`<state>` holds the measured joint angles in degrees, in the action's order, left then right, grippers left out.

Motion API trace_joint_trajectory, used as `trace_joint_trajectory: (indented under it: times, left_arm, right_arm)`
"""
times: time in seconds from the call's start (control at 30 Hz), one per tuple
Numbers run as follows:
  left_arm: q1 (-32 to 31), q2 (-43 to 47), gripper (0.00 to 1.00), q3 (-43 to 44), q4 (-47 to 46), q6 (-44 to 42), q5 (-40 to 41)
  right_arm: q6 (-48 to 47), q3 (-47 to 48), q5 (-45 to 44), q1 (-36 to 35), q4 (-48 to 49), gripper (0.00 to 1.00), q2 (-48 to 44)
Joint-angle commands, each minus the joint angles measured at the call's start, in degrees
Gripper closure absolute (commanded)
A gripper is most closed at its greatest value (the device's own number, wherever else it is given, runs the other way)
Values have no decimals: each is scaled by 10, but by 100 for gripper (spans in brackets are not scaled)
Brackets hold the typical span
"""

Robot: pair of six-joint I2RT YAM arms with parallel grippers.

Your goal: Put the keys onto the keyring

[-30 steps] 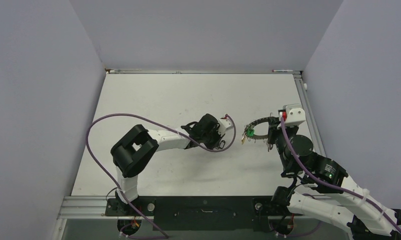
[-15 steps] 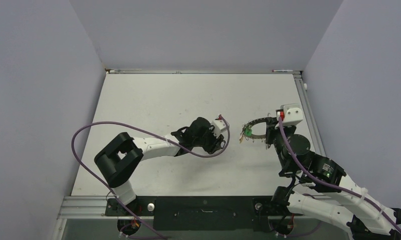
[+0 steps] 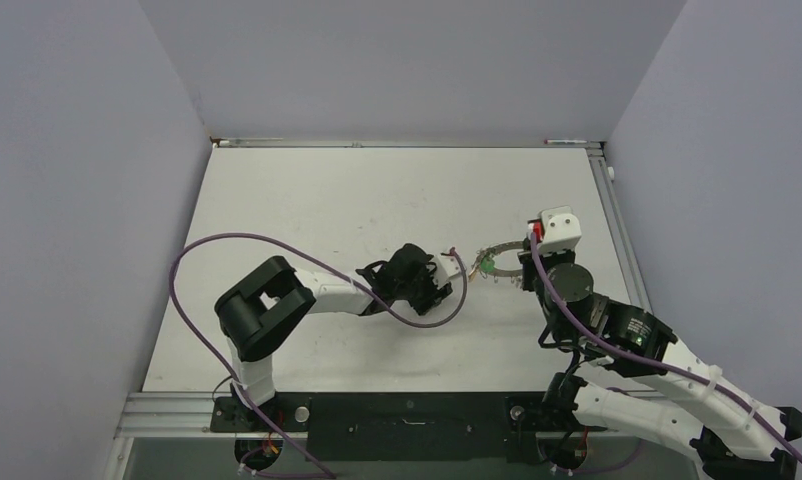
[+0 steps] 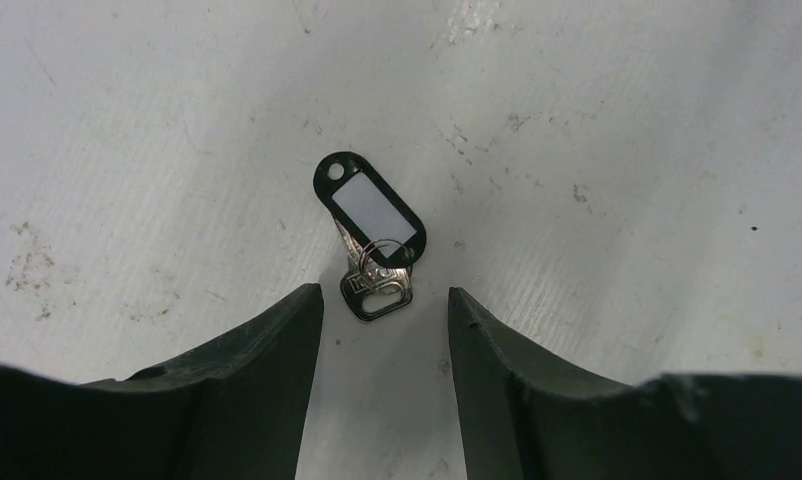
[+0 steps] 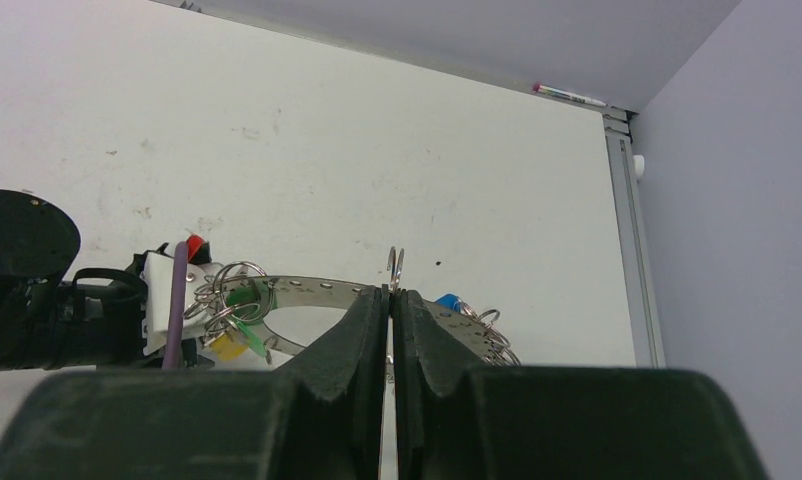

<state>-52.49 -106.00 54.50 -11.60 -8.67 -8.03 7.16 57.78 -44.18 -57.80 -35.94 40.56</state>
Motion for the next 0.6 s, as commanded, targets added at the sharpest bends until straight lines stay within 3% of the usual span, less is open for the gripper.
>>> trace_joint_trajectory:
  times: [0.0, 0.37, 0.5, 0.57]
  left_arm:
    - [-16, -4, 55, 10, -66, -30, 25]
    - [-25, -29, 70, 32, -51, -53, 45]
    - [-25, -30, 82, 28, -43, -56, 47]
    - [-25, -28, 93, 20, -53, -52, 45]
  right_arm:
    - [6, 18, -5, -2, 15, 95, -4]
    - [6, 20, -2, -2, 14, 95, 1]
    - [8, 20, -2, -1, 13, 95, 0]
    - [8, 19, -2, -2, 12, 95, 1]
